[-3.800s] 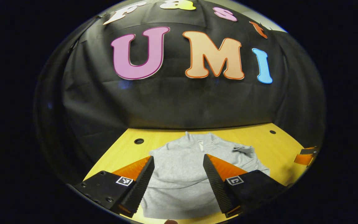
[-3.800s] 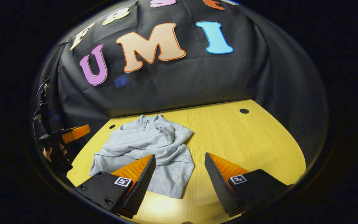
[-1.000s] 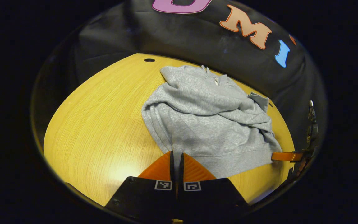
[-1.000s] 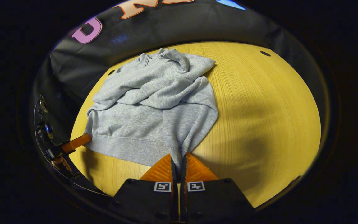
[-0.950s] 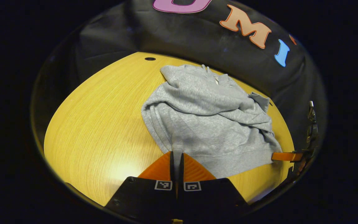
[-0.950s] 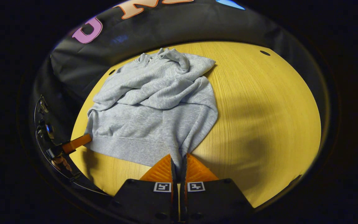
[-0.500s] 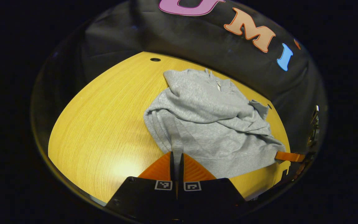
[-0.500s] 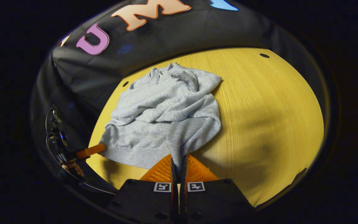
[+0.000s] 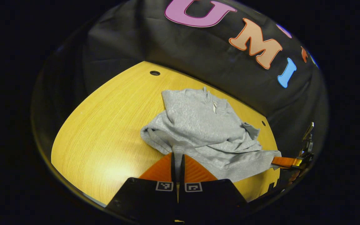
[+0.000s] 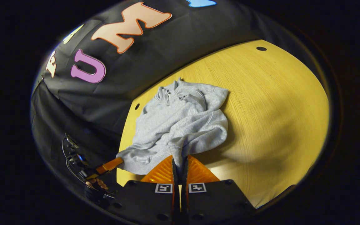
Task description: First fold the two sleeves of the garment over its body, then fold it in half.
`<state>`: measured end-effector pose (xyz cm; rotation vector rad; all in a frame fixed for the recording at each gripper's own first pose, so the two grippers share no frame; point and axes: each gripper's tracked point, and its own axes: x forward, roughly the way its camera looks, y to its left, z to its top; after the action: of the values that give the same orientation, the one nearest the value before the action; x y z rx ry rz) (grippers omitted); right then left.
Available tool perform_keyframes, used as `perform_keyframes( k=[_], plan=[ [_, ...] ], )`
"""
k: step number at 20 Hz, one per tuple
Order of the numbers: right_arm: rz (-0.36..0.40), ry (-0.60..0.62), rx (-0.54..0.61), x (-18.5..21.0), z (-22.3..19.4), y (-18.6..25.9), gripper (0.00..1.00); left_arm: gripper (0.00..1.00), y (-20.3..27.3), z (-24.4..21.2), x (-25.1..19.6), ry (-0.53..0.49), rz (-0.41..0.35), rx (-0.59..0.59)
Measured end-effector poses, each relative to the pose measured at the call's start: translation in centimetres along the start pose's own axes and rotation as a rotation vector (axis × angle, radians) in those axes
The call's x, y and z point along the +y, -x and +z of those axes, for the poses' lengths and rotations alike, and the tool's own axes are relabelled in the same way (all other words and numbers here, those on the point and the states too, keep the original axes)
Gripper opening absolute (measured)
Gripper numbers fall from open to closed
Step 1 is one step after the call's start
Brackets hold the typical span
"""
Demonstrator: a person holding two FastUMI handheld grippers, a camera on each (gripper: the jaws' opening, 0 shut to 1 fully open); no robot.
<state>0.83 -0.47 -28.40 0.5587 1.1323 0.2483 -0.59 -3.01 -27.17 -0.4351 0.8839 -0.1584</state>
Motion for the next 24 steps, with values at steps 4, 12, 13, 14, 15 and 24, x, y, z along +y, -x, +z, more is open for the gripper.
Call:
perform_keyframes(
  k=[4, 12, 13, 14, 15, 24],
  plan=[
    [0.042, -0.085, -0.017, 1.3, 3.1, -1.1, 0.05, 0.00, -1.2, 2.9, -0.7, 0.015, -0.017, -0.018],
    [0.040, -0.327, 0.012, 0.8, 7.4, -5.9, 0.02, 0.00, -6.7, 6.0, -0.7, 0.053, -0.015, 0.043],
    [0.032, -0.349, 0.014, 0.4, 7.7, -6.7, 0.04, 0.02, -7.4, 6.2, -0.6, 0.080, -0.012, 0.060],
    [0.024, -0.371, 0.018, 0.2, 7.8, -7.3, 0.04, 0.00, -8.0, 6.1, -0.4, 0.110, -0.009, 0.081],
    [0.014, -0.392, 0.017, -0.2, 8.0, -8.0, 0.04, 0.00, -8.5, 6.2, -0.3, 0.142, -0.006, 0.100],
    [-0.025, -0.467, -0.004, -1.0, 10.1, -13.1, 0.25, 0.07, -12.5, 7.3, 1.2, 0.154, 0.085, 0.158]
  ],
)
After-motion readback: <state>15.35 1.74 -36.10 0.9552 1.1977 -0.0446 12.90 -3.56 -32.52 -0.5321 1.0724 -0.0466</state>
